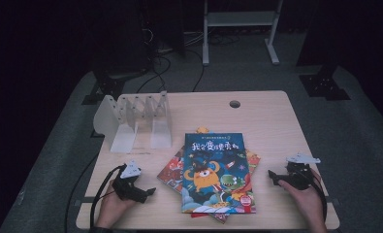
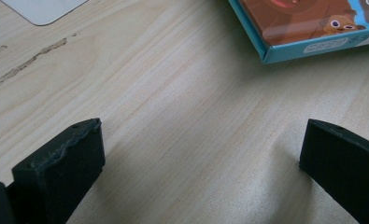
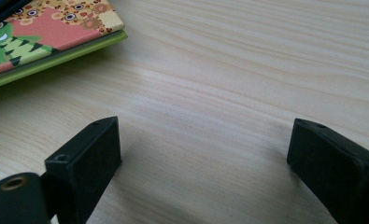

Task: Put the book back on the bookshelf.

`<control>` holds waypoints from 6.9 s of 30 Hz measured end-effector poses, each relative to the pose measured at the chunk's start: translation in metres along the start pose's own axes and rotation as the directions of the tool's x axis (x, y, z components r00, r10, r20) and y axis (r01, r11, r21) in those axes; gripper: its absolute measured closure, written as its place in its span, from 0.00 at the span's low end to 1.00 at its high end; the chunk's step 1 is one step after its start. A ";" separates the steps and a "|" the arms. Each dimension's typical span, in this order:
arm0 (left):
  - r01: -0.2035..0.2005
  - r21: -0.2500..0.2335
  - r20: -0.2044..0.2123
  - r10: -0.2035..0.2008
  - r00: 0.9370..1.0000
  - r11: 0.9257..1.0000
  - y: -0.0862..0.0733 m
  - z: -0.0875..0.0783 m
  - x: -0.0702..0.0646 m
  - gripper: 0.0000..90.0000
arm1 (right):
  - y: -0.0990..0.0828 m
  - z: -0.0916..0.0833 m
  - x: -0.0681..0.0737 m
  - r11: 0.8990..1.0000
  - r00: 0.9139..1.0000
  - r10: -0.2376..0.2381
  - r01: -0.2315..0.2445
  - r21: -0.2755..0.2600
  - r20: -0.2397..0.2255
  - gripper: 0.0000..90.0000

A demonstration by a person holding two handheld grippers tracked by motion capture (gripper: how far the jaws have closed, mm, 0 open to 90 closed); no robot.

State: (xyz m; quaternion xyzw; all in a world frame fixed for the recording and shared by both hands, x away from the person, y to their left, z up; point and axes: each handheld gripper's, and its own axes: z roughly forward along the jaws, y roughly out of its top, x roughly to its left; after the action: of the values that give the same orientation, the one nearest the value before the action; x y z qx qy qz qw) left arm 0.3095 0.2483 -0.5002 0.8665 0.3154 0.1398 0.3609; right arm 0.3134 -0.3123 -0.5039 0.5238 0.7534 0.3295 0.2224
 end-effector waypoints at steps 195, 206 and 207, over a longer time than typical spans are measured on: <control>-0.052 0.029 0.254 0.043 0.966 0.998 0.069 0.014 0.012 0.00 | 0.009 -0.035 0.081 0.966 0.914 -0.260 0.241 -0.099 -0.311 0.44; -0.055 0.016 0.248 0.050 0.967 0.998 0.061 0.006 0.004 0.00 | 0.038 -0.013 0.070 0.967 0.934 -0.253 0.240 -0.082 -0.254 0.44; -0.055 0.016 0.248 0.050 0.967 0.998 0.061 0.006 0.004 0.00 | 0.038 -0.013 0.070 0.967 0.934 -0.253 0.240 -0.082 -0.254 0.44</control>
State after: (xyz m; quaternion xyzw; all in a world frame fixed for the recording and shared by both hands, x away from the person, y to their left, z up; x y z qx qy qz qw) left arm 0.3420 0.2147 -0.4608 0.8893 0.2463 0.0363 0.3836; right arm 0.3046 -0.2415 -0.4670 0.3714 0.8274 0.3840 0.1732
